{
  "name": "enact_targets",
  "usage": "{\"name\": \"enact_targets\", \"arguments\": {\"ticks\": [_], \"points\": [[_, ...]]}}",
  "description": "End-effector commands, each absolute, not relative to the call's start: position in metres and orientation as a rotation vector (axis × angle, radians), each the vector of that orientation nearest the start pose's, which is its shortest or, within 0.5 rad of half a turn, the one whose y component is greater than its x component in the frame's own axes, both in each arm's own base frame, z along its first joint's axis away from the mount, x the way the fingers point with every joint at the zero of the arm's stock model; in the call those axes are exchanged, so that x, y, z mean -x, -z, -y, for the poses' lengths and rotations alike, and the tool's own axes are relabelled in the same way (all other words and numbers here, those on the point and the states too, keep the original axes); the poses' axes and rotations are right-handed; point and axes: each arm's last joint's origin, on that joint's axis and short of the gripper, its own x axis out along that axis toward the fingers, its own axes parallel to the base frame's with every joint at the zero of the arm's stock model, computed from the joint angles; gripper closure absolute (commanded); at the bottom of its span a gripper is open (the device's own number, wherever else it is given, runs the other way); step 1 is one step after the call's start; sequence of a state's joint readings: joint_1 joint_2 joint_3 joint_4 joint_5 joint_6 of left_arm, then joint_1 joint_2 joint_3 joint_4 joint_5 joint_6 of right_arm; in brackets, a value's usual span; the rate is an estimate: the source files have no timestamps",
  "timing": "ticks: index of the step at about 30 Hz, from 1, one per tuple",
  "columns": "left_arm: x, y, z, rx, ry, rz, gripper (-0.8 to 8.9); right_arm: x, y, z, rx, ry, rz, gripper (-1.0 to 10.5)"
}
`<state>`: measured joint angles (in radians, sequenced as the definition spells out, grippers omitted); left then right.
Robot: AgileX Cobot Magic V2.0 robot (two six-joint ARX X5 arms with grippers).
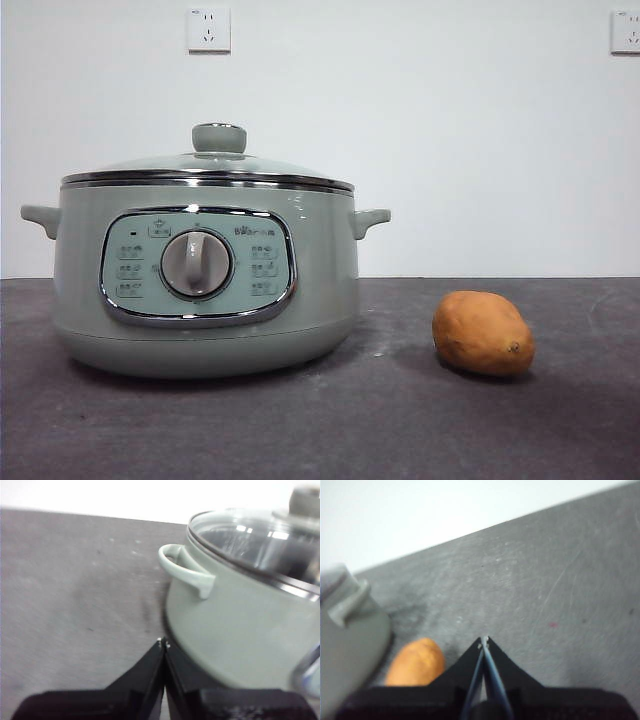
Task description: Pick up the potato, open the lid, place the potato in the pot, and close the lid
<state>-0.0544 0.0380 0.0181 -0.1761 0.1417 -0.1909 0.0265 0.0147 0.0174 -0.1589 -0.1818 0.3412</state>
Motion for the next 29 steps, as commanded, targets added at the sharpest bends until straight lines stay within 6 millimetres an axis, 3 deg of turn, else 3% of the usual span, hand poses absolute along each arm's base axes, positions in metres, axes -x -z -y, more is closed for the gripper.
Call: {"name": "enact_targets", "arguments": {"ticks": [1,9,15,23,29], "points": [[-0.097,-0.146,0.010,0.443,0.178,-0.248,8.17,-0.096,-0.150,-0.008,-0.555,-0.159,-0.221,9.5],[-0.098,-0.154,0.011,0.456,0.235,-0.171,8.19,-0.096,-0.158,-0.008,-0.553,-0.171,-0.188,9.5],[-0.093,-0.174,0.012,0.454,0.264,-0.152,8.21,-0.092,-0.181,-0.008,-0.551,-0.166,-0.204,9.6],[-0.079,-0.229,0.011,0.413,0.273,-0.138,8.20,-0.092,-0.237,-0.008,-0.440,-0.168,-0.232,9.6],[-0.075,-0.277,0.011,0.362,0.290,-0.068,8.21,-0.102,-0.284,-0.009,-0.344,-0.196,-0.261,9.5]]}}
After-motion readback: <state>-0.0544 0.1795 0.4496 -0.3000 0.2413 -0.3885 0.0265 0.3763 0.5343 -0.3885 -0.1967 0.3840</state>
